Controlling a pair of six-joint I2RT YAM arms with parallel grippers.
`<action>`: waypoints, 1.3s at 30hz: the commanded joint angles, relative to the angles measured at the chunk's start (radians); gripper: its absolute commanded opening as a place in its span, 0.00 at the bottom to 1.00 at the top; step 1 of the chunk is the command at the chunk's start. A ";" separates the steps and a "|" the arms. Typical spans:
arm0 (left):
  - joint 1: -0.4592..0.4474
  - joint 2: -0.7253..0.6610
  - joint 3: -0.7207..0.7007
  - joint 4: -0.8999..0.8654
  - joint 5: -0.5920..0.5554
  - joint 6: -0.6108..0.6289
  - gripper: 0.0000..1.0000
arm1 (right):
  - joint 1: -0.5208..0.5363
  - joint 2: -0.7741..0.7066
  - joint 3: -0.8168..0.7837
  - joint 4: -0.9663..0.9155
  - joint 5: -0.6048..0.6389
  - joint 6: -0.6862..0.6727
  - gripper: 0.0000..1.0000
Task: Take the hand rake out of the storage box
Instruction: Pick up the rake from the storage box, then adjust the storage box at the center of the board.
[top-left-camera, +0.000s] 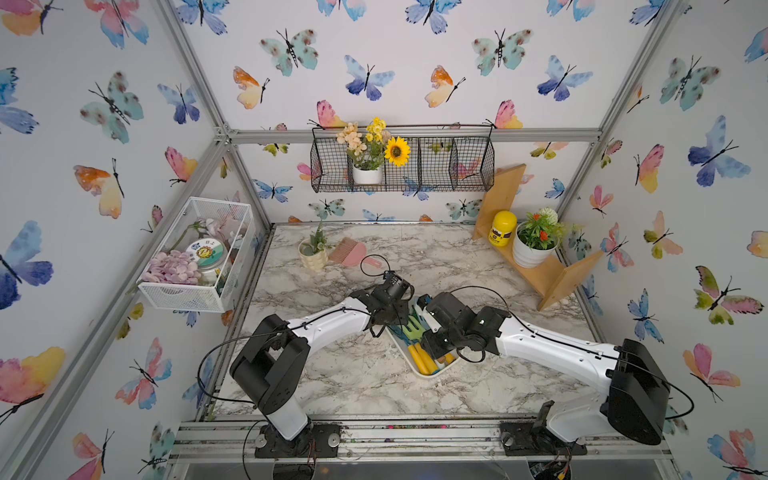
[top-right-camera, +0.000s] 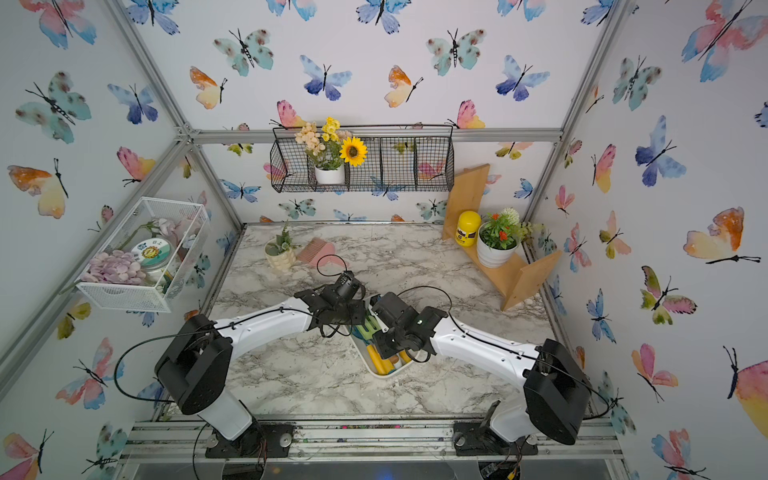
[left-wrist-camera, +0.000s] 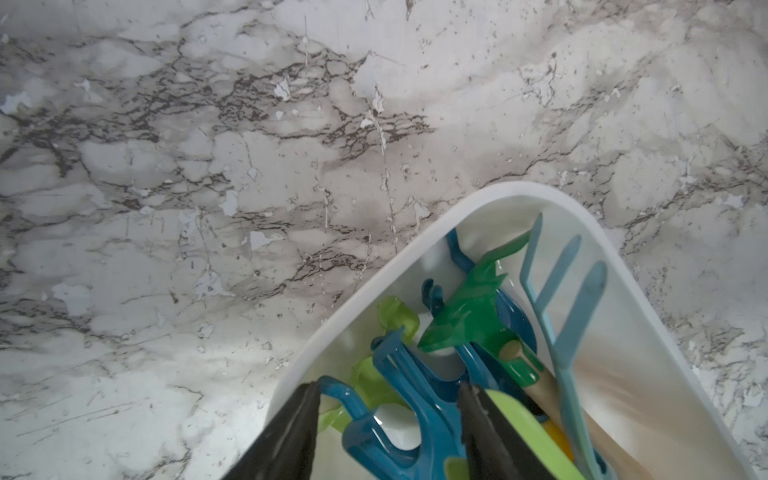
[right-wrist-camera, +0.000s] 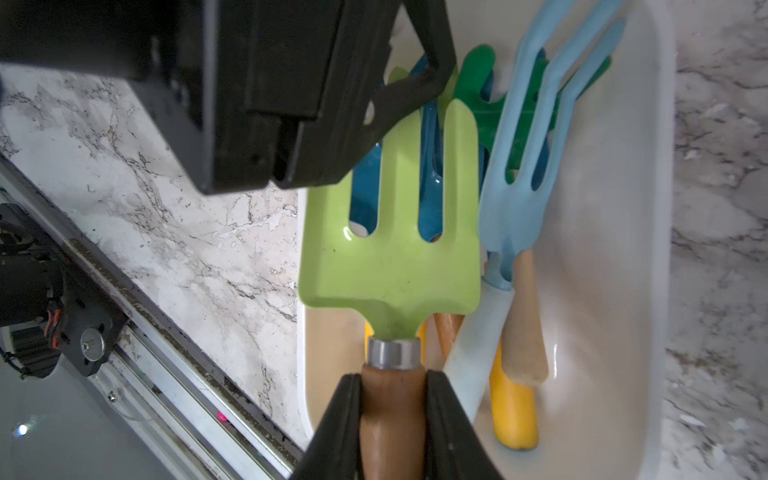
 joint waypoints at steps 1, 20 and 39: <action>0.024 -0.029 0.062 -0.079 -0.043 0.015 0.68 | -0.015 -0.008 0.031 -0.032 0.071 -0.031 0.11; 0.096 -0.330 -0.173 -0.135 -0.005 -0.208 0.63 | -0.044 -0.028 0.045 0.054 0.056 -0.013 0.08; -0.069 -0.161 -0.250 0.116 0.113 -0.418 0.52 | -0.157 -0.130 0.111 -0.005 0.196 -0.014 0.07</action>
